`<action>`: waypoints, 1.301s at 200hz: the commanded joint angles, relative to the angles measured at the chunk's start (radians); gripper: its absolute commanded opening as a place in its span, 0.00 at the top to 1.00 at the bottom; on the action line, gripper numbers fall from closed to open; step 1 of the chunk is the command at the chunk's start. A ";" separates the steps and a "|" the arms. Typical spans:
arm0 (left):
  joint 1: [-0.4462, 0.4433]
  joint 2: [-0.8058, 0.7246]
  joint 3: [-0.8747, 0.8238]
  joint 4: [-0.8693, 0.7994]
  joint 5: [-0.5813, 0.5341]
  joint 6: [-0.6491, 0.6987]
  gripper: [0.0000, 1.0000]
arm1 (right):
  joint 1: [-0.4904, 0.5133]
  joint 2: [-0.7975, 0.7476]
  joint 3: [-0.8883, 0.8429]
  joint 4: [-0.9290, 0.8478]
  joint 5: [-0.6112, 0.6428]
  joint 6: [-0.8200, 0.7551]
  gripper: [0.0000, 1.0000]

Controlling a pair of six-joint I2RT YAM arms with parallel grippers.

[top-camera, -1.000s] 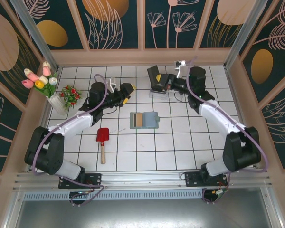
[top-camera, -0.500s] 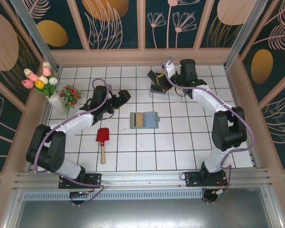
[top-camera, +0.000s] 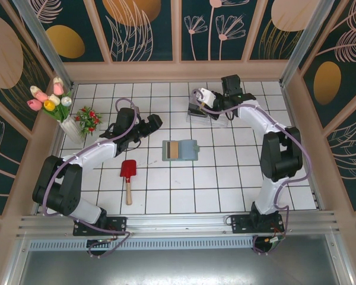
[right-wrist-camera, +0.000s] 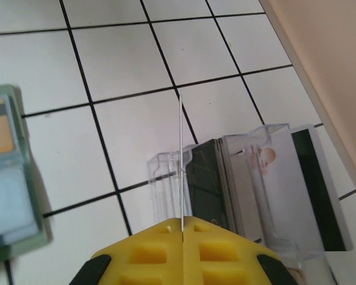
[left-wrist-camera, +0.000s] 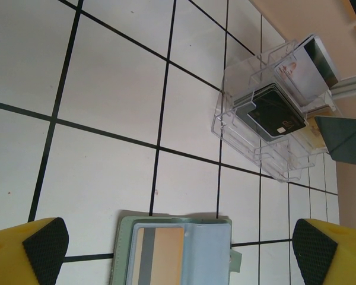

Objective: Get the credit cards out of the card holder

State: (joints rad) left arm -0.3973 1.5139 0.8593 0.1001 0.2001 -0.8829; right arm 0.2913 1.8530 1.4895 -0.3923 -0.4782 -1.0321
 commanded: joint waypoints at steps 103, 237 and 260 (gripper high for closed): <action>0.006 0.069 0.068 -0.039 0.010 0.027 0.01 | -0.024 0.191 0.175 -0.097 0.005 -0.186 1.00; 0.006 0.116 0.091 -0.039 0.035 0.019 0.01 | -0.041 0.283 0.237 -0.104 -0.017 -0.207 1.00; 0.006 0.118 0.089 -0.037 0.037 0.019 0.02 | -0.041 0.292 0.241 -0.107 -0.033 -0.203 1.00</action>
State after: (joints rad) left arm -0.3973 1.6199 0.9260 0.0696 0.2268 -0.8753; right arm 0.2611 2.1166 1.6955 -0.4797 -0.4728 -1.2072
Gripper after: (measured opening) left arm 0.985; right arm 0.066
